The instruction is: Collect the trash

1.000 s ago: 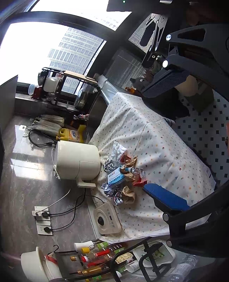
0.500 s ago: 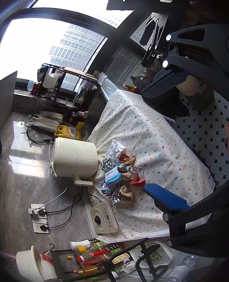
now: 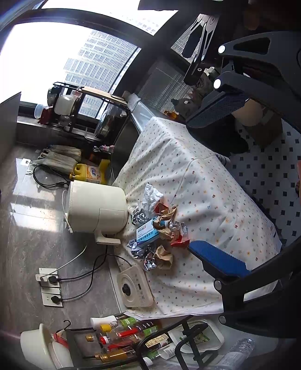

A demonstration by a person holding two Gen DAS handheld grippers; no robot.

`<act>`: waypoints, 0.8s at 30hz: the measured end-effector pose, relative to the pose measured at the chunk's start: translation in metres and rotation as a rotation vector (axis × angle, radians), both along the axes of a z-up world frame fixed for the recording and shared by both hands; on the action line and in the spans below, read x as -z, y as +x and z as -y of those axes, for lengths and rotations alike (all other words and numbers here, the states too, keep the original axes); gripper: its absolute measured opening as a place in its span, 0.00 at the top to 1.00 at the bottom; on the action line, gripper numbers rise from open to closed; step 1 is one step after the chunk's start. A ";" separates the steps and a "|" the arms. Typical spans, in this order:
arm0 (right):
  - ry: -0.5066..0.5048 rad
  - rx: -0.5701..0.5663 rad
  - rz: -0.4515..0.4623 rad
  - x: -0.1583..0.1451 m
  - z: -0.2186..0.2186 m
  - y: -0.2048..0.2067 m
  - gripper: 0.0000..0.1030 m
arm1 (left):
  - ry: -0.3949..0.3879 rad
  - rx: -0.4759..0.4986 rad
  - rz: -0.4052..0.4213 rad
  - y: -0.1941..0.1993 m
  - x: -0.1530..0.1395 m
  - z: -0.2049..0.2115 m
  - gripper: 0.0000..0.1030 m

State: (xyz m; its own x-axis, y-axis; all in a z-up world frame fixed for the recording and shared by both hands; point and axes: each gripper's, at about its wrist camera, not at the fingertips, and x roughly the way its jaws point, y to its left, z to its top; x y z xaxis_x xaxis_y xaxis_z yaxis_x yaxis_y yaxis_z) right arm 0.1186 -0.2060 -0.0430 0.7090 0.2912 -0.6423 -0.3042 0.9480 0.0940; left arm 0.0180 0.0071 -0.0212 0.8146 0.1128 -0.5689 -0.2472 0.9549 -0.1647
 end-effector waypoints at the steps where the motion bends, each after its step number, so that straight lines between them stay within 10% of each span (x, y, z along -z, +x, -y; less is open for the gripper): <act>1: 0.002 0.000 -0.002 0.000 0.001 0.000 0.07 | -0.002 0.001 0.000 0.000 0.000 0.000 0.06; 24: 0.021 -0.044 -0.041 0.003 0.002 0.005 0.07 | 0.000 -0.039 0.007 -0.006 -0.002 0.002 0.06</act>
State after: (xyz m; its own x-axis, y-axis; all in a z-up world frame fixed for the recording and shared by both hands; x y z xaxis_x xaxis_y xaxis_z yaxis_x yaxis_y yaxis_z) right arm 0.1233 -0.2079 -0.0459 0.6686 0.3351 -0.6638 -0.3411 0.9315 0.1267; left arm 0.0121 0.0056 -0.0194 0.8134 0.1443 -0.5635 -0.2832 0.9445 -0.1668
